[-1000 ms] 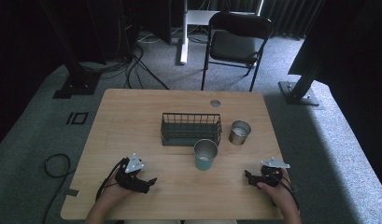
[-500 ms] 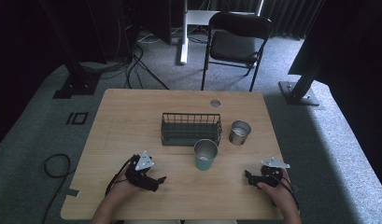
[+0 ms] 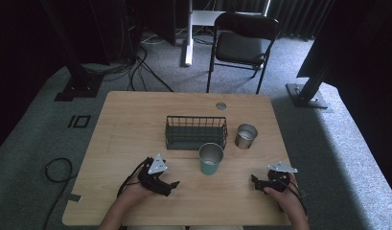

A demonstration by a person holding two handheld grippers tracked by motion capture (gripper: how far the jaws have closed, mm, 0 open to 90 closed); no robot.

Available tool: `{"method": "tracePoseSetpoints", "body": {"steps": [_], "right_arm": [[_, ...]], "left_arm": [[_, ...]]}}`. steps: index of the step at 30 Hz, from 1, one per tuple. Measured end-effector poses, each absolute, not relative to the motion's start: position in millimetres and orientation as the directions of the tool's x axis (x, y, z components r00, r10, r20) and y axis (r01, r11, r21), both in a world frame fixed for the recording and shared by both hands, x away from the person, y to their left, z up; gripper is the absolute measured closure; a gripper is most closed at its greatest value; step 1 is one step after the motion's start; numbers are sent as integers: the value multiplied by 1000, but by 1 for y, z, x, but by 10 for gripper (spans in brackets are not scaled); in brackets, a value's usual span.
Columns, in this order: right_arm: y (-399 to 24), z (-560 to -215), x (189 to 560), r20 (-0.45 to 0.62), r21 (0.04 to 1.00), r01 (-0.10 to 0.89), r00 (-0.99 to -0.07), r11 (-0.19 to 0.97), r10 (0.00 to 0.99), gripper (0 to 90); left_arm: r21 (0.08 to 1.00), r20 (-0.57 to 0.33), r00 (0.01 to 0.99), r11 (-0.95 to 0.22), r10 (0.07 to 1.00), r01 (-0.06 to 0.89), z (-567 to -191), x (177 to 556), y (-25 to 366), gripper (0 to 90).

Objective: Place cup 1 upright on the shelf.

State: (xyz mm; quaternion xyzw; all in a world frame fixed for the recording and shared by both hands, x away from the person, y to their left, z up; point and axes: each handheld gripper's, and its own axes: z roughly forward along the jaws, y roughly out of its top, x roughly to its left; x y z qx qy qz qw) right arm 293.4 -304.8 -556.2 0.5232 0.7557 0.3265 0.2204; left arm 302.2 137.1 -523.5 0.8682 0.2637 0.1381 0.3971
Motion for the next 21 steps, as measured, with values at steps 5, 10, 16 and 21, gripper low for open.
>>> {"method": "tracePoseSetpoints", "body": {"steps": [5, 10, 16, 21], "right_arm": [[-305, -556, 293, 9, 724, 647, -355, 239, 935, 110], [-305, -556, 293, 9, 724, 647, -355, 239, 935, 110], [-305, -556, 293, 9, 724, 647, -355, 239, 935, 110], [-305, -556, 293, 9, 724, 648, -355, 239, 935, 110]], "left_arm": [[771, 31, 833, -544, 552, 331, -521, 306, 128, 31], [776, 37, 842, -547, 539, 316, -518, 310, 119, 31], [783, 27, 855, -543, 518, 304, -517, 314, 110, 31], [797, 17, 861, -527, 508, 295, -514, 318, 103, 31]]}}
